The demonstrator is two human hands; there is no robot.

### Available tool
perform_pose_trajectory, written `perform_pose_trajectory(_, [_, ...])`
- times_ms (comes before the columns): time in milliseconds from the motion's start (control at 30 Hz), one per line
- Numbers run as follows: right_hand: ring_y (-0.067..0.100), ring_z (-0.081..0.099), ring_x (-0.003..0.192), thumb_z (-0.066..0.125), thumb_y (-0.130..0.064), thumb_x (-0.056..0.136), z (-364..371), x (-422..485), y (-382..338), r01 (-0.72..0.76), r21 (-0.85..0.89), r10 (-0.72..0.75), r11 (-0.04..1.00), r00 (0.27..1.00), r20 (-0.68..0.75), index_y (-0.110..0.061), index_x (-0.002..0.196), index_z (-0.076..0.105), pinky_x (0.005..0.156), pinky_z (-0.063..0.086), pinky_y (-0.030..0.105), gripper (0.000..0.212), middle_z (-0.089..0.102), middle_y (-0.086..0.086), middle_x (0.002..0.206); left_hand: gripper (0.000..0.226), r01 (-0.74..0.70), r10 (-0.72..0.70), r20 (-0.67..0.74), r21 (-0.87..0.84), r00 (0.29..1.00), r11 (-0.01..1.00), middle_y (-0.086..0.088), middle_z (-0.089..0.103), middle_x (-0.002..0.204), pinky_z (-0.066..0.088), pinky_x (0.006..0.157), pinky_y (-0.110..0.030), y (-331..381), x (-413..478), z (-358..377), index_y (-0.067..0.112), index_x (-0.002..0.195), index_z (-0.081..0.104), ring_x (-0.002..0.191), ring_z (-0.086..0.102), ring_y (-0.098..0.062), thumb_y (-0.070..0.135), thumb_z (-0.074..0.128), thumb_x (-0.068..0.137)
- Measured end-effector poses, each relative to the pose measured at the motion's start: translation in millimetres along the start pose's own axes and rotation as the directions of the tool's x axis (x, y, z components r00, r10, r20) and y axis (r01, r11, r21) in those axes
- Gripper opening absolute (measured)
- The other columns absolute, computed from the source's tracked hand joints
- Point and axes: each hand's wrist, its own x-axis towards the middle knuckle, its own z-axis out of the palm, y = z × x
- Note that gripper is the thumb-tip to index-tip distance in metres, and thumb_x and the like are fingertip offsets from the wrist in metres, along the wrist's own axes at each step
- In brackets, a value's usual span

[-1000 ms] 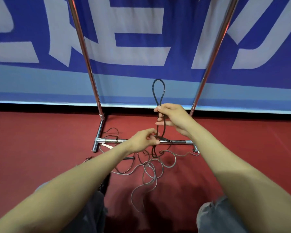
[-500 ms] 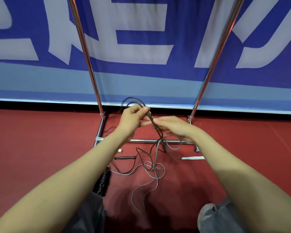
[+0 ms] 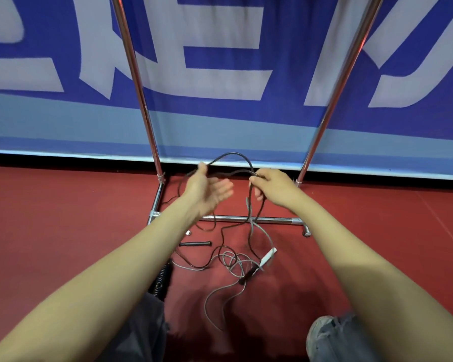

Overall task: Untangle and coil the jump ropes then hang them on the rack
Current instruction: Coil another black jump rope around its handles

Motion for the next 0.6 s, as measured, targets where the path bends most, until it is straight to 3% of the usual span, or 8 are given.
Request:
perform_pose_trajectory(67, [0.012,0.060,0.055,0.048,-0.014,0.099,-3.2,-1.0,-6.1,-0.002,0.082,-0.001,0.997,0.999,0.032,-0.013,0.074,0.056,0.063,0.048,0.024,0.026,0.060,0.002,0.065,0.024,-0.058,-0.034,0.181,0.478,0.983,0.876,-0.014,0.061,0.118,0.043,0.094,-0.037,-15.6,-4.1,-0.5,0.006,0.116,0.056,0.102,0.057,-0.020,0.021,0.047,0.100])
perform_pose_trajectory(133, [0.015,0.061,0.058,0.049,-0.015,0.099,-5.6,-4.3,-10.7,0.026,0.046,-0.028,0.999,0.999,0.045,-0.015,0.069,0.055,0.067,0.050,0.029,0.030,0.061,0.003,0.066,0.022,-0.222,-0.068,0.358,0.705,0.931,0.674,-0.001,0.063,0.098,0.041,0.092,-0.030,-32.8,-5.6,-0.3,0.015,0.109,0.060,0.092,0.055,-0.011,0.004,0.059,0.090])
perform_pose_trajectory(200, [0.016,0.063,0.060,0.053,-0.017,0.096,-10.1,-7.2,-16.7,0.061,-0.028,-0.060,0.998,0.998,0.020,-0.013,0.068,0.059,0.067,0.052,0.030,0.029,0.063,0.003,0.065,0.023,-0.297,-0.036,0.403,0.728,0.915,0.618,0.000,0.057,0.088,0.041,0.087,-0.029,-45.0,-2.1,-2.1,0.016,0.108,0.058,0.084,0.051,-0.013,0.005,0.065,0.088])
perform_pose_trajectory(300, [0.014,0.064,0.057,0.057,-0.018,0.095,-14.4,-9.3,-24.0,0.072,0.031,-0.071,0.997,0.997,-0.026,0.000,0.080,0.066,0.063,0.056,0.029,0.024,0.061,0.003,0.063,0.025,-0.392,0.084,0.412,0.757,0.907,0.522,0.000,0.053,0.080,0.037,0.076,-0.032,-49.1,1.6,-5.2,0.010,0.109,0.063,0.078,0.044,-0.017,0.022,0.069,0.088])
perform_pose_trajectory(433, [0.015,0.066,0.062,0.054,-0.028,0.097,-13.1,-7.5,-21.6,0.016,0.115,-0.003,0.993,0.993,-0.116,-0.001,0.094,0.068,0.069,0.059,0.033,0.031,0.063,0.002,0.072,0.010,-0.504,0.220,0.454,0.787,0.863,0.354,0.000,0.063,0.076,0.043,0.072,-0.028,-48.8,-0.7,-3.3,0.016,0.083,0.062,0.069,0.053,-0.013,0.020,0.064,0.091])
perform_pose_trajectory(467, [0.019,0.067,0.072,0.050,-0.035,0.099,-12.8,-6.3,-21.2,0.003,0.133,0.014,0.991,0.992,-0.124,-0.004,0.098,0.066,0.075,0.059,0.037,0.036,0.066,0.003,0.080,0.014,-0.518,0.266,0.445,0.763,0.855,0.388,0.001,0.066,0.074,0.046,0.074,-0.029,-46.4,-2.1,-0.5,0.018,0.078,0.061,0.070,0.056,-0.014,0.017,0.063,0.092])
perform_pose_trajectory(533, [0.024,0.064,0.092,0.037,-0.045,0.101,-10.5,-3.0,-18.8,-0.059,0.142,0.074,0.988,0.992,-0.103,-0.012,0.109,0.060,0.085,0.054,0.042,0.041,0.066,0.006,0.098,0.018,-0.509,0.359,0.361,0.609,0.861,0.608,0.003,0.068,0.071,0.049,0.075,-0.031,-36.6,-4.1,4.8,0.016,0.076,0.061,0.072,0.060,-0.016,0.010,0.059,0.094])
perform_pose_trajectory(600, [0.023,0.061,0.094,0.034,-0.035,0.102,-6.9,-2.0,-13.8,-0.133,0.140,0.138,0.981,0.990,-0.022,-0.013,0.114,0.055,0.084,0.051,0.040,0.033,0.063,0.008,0.108,0.016,-0.470,0.404,0.242,0.421,0.882,0.776,-0.001,0.069,0.078,0.052,0.071,-0.026,-21.9,-4.2,8.8,0.012,0.082,0.062,0.068,0.063,-0.012,0.007,0.055,0.095])
